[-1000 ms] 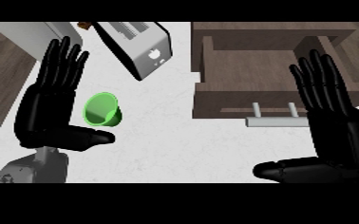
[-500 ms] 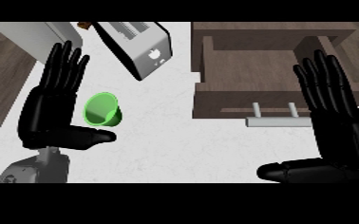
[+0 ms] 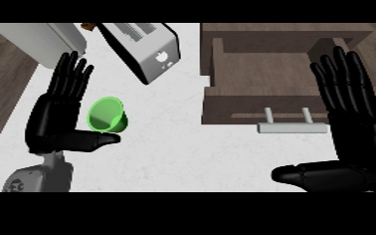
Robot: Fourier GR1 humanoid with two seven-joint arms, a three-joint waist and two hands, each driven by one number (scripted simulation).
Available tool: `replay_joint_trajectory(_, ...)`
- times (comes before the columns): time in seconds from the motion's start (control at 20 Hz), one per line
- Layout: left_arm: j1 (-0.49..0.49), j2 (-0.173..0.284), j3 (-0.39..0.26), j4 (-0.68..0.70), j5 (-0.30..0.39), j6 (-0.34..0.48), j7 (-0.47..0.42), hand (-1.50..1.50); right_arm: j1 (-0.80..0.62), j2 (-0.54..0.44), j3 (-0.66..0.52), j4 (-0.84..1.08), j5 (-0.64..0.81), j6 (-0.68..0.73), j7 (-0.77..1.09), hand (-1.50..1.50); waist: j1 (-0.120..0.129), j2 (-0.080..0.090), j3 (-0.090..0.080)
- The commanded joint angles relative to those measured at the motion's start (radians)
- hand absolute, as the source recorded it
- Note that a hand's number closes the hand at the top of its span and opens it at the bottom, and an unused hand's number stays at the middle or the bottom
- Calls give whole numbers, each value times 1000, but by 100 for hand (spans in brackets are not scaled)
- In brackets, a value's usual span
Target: Pick up the cup, place it into the drawer and close the drawer
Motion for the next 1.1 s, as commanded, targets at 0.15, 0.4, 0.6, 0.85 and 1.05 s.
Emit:
replay_joint_trajectory(0.15,56,33,50,17,5,-7,-3,-150,46,6,14,-11,15,17,-17,-150,1,0,0)
replay_joint_trajectory(0.4,17,82,121,261,6,-70,-148,-150,16,-11,-22,-30,-29,21,21,-150,-4,1,0)
replay_joint_trajectory(0.6,22,47,87,371,-51,-71,-278,-150,-57,-42,-61,18,-64,41,50,-150,-1,1,0)
replay_joint_trajectory(0.85,-64,70,113,539,-59,-76,-333,-150,-41,7,-6,75,-1,19,-21,-150,-2,1,0)
replay_joint_trajectory(1.05,5,51,78,482,-71,-82,-334,-150,20,-23,-40,-35,-39,51,12,-150,-2,0,0)
